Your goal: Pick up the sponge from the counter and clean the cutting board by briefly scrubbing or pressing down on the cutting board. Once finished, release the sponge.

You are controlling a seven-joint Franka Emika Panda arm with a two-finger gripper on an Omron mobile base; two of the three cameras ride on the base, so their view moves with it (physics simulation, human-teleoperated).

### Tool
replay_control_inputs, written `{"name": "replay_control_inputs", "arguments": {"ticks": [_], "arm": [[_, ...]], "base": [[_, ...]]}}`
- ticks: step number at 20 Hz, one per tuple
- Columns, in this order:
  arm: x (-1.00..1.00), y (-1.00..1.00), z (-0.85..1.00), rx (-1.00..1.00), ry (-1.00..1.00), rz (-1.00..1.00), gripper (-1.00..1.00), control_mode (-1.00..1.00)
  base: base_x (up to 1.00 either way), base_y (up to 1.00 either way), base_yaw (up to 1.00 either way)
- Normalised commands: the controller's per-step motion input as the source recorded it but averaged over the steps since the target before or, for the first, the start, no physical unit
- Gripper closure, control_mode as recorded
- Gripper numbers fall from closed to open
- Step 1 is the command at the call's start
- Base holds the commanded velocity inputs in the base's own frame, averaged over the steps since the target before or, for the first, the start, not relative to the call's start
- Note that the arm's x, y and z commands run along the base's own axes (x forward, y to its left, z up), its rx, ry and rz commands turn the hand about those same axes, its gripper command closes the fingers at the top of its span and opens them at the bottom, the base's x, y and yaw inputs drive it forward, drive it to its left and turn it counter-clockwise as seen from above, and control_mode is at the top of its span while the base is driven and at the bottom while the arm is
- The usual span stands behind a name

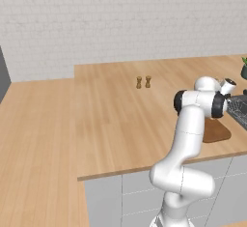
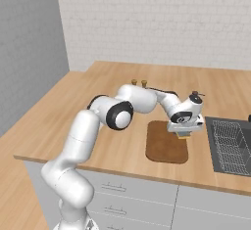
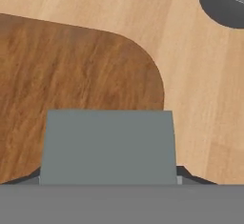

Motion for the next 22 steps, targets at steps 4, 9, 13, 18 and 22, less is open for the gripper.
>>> {"name": "replay_control_inputs", "arguments": {"ticks": [4,9,13,18,22], "arm": [[-0.83,0.00,-1.00,0.01,0.03,0.00,1.00,-1.00],[-1.00,-0.05,-1.00,0.03,0.00,0.00,1.00,-1.00],[-1.00,-0.15,-0.24,0.08,-0.13,0.00,1.00,-1.00],[-1.00,-0.02,-0.50,0.03,-0.03,0.00,1.00,-1.00],[-1.00,0.21,-0.98,0.00,0.00,0.00,1.00,-1.00]], "base": [[0.00,0.00,0.00],[0.00,0.00,0.00],[0.00,0.00,0.00],[0.00,0.00,0.00],[0.00,0.00,0.00]]}}
